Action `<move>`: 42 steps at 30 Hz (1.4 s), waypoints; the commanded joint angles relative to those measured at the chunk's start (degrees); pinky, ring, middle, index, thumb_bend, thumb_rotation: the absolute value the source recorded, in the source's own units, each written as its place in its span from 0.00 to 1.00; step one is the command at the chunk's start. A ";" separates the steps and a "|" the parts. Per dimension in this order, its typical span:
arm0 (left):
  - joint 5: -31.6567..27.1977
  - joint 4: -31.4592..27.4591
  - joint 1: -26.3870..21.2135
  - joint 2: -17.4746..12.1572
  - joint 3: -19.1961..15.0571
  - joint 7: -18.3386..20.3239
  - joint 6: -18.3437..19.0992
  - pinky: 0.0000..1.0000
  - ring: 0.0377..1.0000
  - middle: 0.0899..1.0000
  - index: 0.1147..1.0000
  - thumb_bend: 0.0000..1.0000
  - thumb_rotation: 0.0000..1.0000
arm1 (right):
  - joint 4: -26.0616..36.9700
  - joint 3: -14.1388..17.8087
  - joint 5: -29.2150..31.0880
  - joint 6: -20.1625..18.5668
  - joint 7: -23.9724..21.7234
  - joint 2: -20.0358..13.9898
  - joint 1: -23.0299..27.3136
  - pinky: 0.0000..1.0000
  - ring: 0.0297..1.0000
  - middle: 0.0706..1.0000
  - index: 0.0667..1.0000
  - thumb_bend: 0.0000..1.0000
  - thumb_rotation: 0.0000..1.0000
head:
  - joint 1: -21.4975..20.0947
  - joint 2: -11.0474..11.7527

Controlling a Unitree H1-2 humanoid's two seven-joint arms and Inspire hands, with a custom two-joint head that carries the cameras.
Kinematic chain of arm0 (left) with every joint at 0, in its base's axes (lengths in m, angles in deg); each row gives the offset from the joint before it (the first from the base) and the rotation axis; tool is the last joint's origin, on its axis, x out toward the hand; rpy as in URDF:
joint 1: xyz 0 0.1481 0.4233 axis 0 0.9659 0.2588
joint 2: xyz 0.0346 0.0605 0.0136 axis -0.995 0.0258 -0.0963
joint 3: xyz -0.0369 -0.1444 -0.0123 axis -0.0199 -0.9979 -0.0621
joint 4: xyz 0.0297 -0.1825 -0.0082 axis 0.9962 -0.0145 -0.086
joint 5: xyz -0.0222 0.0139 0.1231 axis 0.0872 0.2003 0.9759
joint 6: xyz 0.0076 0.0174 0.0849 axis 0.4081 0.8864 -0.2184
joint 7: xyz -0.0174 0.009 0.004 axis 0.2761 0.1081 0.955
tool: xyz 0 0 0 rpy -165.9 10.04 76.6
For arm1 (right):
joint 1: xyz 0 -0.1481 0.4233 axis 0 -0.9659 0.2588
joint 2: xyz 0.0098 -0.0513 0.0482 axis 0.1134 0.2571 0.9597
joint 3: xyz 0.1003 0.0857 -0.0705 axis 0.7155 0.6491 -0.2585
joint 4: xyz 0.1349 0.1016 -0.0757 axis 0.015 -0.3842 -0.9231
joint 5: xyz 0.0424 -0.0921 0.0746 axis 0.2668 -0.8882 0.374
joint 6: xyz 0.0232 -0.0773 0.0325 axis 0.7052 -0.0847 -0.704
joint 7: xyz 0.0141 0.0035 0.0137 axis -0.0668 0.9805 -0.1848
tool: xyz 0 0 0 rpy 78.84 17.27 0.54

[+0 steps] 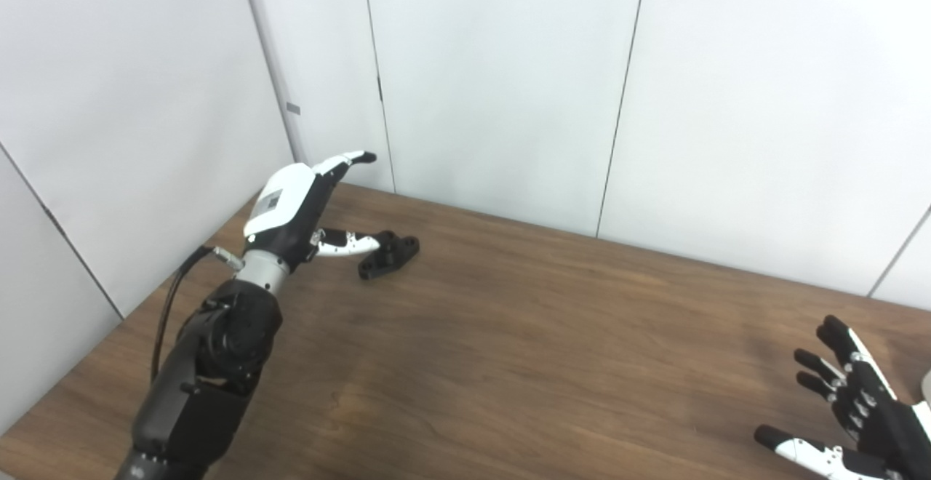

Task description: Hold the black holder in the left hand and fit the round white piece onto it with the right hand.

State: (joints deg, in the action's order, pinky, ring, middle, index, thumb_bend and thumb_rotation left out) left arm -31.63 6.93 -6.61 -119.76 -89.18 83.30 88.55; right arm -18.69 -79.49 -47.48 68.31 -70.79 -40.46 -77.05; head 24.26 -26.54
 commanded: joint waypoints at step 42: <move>5.81 23.50 -7.39 1.74 9.89 -10.87 8.68 0.92 1.00 1.00 0.83 0.90 0.35 | 5.96 0.56 0.60 -1.17 -0.57 -2.09 0.17 0.81 0.87 0.97 0.98 0.62 0.00 | -0.16 -2.06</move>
State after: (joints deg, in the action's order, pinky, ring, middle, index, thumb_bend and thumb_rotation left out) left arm -26.00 30.10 -11.61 -117.35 -78.90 75.01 98.13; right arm -15.02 -79.21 -47.46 66.81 -71.09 -41.95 -77.99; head 24.17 -28.30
